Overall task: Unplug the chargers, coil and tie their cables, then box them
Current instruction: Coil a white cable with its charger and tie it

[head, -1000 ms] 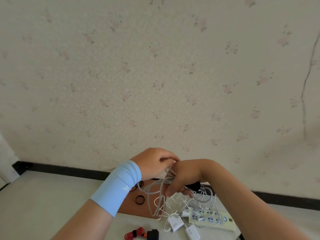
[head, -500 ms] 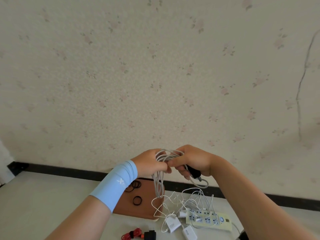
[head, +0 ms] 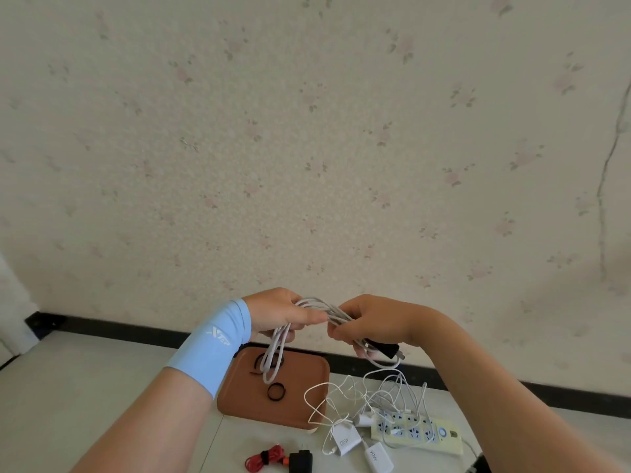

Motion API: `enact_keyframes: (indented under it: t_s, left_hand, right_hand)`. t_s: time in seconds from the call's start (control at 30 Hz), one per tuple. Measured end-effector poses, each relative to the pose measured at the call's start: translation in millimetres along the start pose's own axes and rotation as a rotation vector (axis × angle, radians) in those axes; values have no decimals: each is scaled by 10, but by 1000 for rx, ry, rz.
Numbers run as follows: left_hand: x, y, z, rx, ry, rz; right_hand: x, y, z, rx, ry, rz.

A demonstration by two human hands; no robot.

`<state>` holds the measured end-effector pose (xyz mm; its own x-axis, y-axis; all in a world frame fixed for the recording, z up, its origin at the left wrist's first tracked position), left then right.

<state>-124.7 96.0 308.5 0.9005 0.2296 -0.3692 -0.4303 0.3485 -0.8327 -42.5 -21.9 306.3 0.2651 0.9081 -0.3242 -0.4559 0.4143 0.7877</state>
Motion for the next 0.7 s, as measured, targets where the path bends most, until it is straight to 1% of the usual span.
enact_keyframes:
  t_s: [0.07, 0.17, 0.27, 0.33, 0.37, 0.43, 0.5, 0.53, 0.6, 0.7]
  left_hand:
    - [23, 14, 48, -144, -44, -17]
    - [55, 36, 98, -311, -135, -22]
    - [84, 40, 85, -431, -187, -30]
    - [93, 14, 78, -424, -202, -53]
    - [94, 2, 65, -378, -194, -60]
    - [88, -5, 5, -257, -143, -50]
    - [85, -20, -56, -214, -92, -41]
    - [85, -36, -55, -202, -98, -47]
    - [89, -83, -3, -225, -157, -87]
    - [122, -86, 55, -393, -236, -142]
  right_hand:
    - [13, 21, -5, 11, -11, -1]
    - [50, 34, -38, 136, -29, -22]
    - [83, 53, -2, 285, -145, -20]
    - [89, 15, 54, 403, -230, -25]
    - [81, -5, 85, 442, -265, -30]
    - [58, -41, 131, 443, -323, -41]
    - [42, -51, 152, 401, -357, -41]
    - [37, -45, 159, 387, -368, -35]
    - [37, -25, 161, 394, -372, -25]
    - [39, 33, 78, 435, -297, -28]
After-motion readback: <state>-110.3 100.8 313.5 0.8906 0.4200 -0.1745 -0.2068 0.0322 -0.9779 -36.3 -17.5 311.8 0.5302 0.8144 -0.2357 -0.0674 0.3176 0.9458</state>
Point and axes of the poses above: each hand's wrist, its own x-axis towards the middle knuckle, its own z-axis out of the back of the hand, y = z × x, the point moved 8 cm from there along x, towards the middle knuckle
